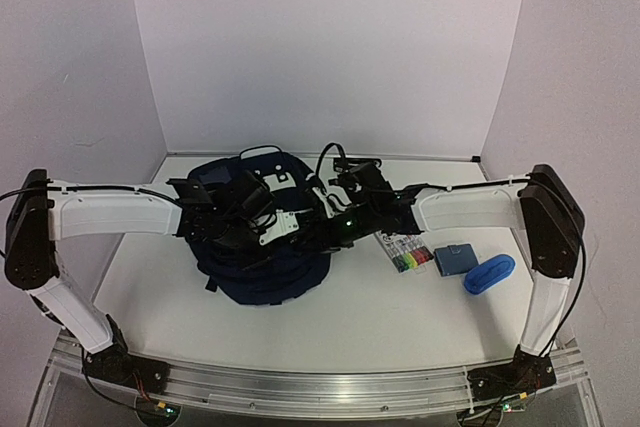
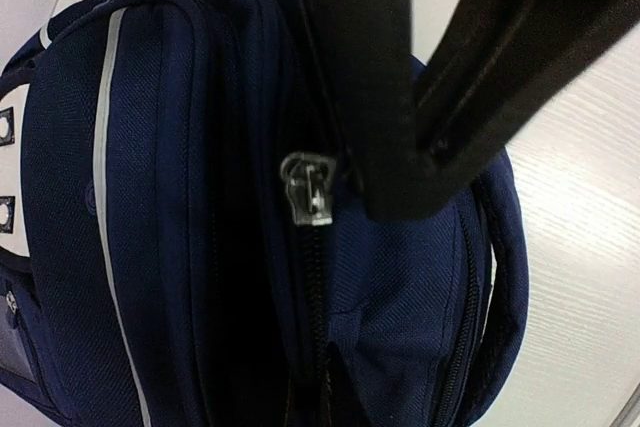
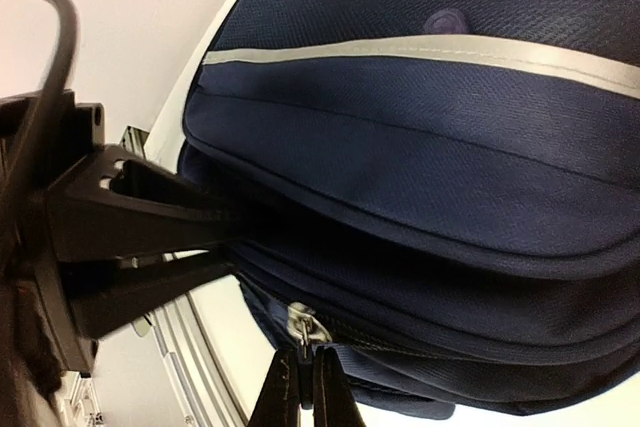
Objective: Pack the student bag
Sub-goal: Zip the student bag at the center of the board.
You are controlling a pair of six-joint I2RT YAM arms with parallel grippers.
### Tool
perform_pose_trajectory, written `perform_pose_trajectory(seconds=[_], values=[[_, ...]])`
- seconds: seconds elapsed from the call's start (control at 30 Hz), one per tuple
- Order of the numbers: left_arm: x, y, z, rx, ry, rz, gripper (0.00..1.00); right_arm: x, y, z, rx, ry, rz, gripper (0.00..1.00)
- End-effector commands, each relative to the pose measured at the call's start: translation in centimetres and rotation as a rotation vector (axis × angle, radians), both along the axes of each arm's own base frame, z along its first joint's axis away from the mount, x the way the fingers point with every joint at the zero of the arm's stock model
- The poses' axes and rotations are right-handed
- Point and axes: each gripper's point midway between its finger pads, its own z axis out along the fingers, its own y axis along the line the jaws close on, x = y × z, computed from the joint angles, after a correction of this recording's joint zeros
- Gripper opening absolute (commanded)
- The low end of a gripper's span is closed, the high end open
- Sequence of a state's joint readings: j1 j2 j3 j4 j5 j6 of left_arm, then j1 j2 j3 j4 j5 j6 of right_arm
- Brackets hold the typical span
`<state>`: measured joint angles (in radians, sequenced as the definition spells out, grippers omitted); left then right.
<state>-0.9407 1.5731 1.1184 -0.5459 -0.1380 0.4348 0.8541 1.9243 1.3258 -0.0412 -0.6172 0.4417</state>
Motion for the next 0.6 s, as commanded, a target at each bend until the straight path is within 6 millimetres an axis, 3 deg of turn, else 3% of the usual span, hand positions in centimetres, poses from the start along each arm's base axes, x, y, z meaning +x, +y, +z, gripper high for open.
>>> perform_pose_trajectory(seconds=[0.0, 0.13, 0.27, 0.43, 0.47, 0.57], values=[[-0.4, 1.9, 1.4, 0.003, -0.046, 0.029, 0.0, 3.9, -3.4, 1.4, 0.023, -0.091, -0.053, 0.0], [-1.4, 4.4, 1.4, 0.029, -0.042, 0.043, 0.0, 6.4, -7.2, -0.8, -0.059, -0.104, -0.091, 0.0], [-1.6, 6.5, 1.3, 0.044, -0.043, 0.068, 0.0, 7.2, -8.3, -2.0, -0.092, -0.108, -0.096, 0.0], [-1.1, 7.4, 1.7, 0.044, -0.06, 0.083, 0.01, 4.5, -5.8, -0.5, -0.035, -0.057, -0.044, 0.0], [-0.9, 7.1, 1.8, 0.039, -0.057, 0.084, 0.05, 3.4, -4.9, 0.1, -0.019, -0.055, -0.028, 0.0], [-0.9, 5.8, 2.0, 0.016, -0.015, 0.083, 0.32, 0.9, -2.5, 1.8, 0.041, -0.037, 0.003, 0.0]])
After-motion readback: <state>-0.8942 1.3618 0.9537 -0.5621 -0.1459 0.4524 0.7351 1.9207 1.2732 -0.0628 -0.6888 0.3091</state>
